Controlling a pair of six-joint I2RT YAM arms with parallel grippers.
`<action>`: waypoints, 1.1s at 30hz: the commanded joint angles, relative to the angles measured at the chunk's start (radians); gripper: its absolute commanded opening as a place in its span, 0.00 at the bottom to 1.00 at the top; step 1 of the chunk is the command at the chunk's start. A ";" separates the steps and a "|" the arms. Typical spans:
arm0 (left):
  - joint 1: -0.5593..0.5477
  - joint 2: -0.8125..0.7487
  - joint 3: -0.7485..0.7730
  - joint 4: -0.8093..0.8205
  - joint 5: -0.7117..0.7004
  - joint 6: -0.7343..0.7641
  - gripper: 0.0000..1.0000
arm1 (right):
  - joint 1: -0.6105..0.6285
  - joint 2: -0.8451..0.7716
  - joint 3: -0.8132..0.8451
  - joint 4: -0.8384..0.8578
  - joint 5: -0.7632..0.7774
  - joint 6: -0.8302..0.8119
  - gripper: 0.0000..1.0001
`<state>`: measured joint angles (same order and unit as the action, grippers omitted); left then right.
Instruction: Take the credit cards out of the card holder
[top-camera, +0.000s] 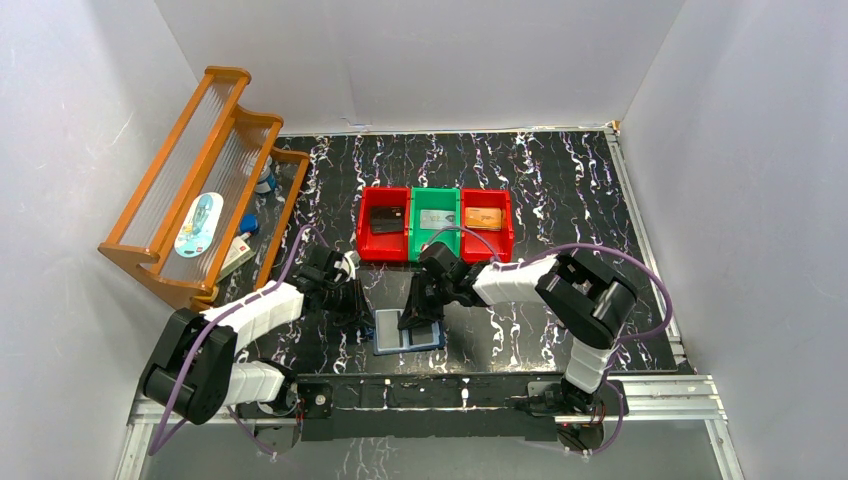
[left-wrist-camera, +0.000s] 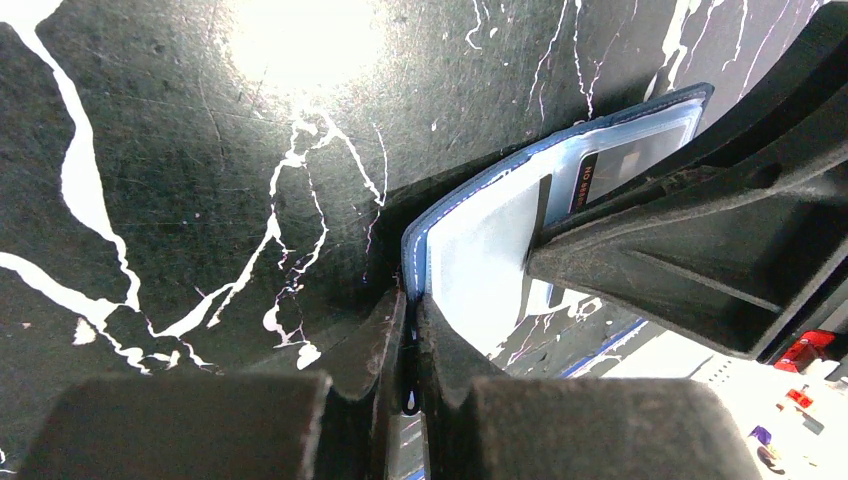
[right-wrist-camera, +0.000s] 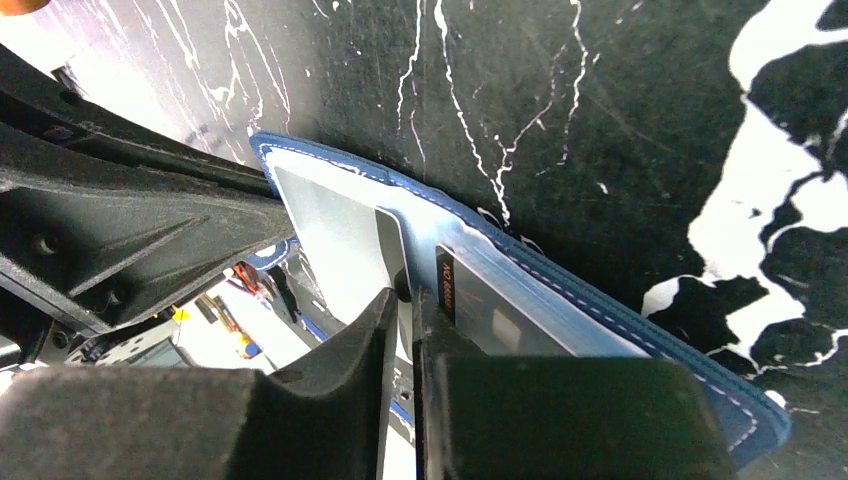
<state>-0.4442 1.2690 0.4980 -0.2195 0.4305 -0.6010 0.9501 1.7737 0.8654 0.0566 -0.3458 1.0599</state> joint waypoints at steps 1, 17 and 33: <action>-0.003 -0.015 -0.009 0.000 0.028 -0.006 0.00 | -0.005 -0.008 -0.029 0.138 -0.049 0.028 0.18; -0.004 -0.031 -0.016 -0.004 0.010 -0.004 0.00 | -0.025 -0.068 -0.071 0.114 -0.016 0.038 0.00; -0.004 -0.059 -0.002 -0.029 -0.005 -0.005 0.00 | -0.038 -0.120 -0.082 0.028 0.052 0.020 0.00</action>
<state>-0.4454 1.2507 0.4850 -0.2138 0.4252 -0.6056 0.9222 1.7000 0.7860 0.1093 -0.3397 1.0939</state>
